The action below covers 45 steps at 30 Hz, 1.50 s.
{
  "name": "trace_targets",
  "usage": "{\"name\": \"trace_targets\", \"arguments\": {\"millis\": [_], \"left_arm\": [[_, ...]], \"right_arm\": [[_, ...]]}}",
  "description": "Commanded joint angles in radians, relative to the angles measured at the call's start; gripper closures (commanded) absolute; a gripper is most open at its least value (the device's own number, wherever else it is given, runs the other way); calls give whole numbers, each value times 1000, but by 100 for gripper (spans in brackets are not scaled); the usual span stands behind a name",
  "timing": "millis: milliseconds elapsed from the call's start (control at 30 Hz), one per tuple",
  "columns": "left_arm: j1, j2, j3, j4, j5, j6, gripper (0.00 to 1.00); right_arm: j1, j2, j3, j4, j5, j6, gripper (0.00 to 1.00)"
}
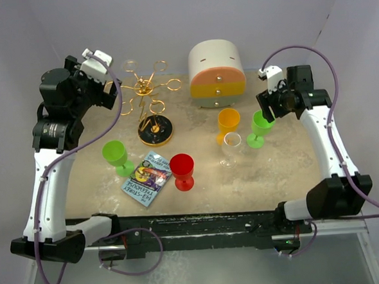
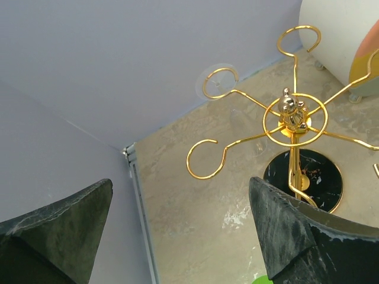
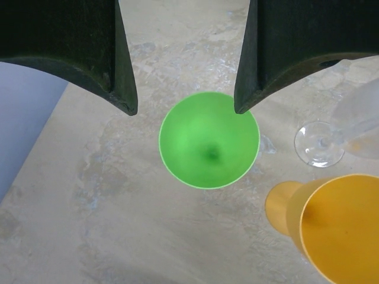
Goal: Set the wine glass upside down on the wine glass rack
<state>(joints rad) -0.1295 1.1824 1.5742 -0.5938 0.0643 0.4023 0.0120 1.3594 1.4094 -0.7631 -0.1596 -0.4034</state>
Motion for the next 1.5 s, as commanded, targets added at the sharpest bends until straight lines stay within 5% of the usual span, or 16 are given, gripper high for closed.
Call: {"name": "trace_targets", "arguments": {"millis": [0,433,1000,1467], "left_arm": [[16,-60,-23,41,35,-23,1],[68,-114,-97,88,116,-49,1],[117,-104,-116,94,145,-61,1],[177,-59,-61,73,350,-252,1]], "right_arm": [[-4,66,85,-54,54,48,33],[-58,197,60,-27,56,19,52],[-113,216,43,14,-20,-20,97],[-136,83,369,16,-183,33,100]]}}
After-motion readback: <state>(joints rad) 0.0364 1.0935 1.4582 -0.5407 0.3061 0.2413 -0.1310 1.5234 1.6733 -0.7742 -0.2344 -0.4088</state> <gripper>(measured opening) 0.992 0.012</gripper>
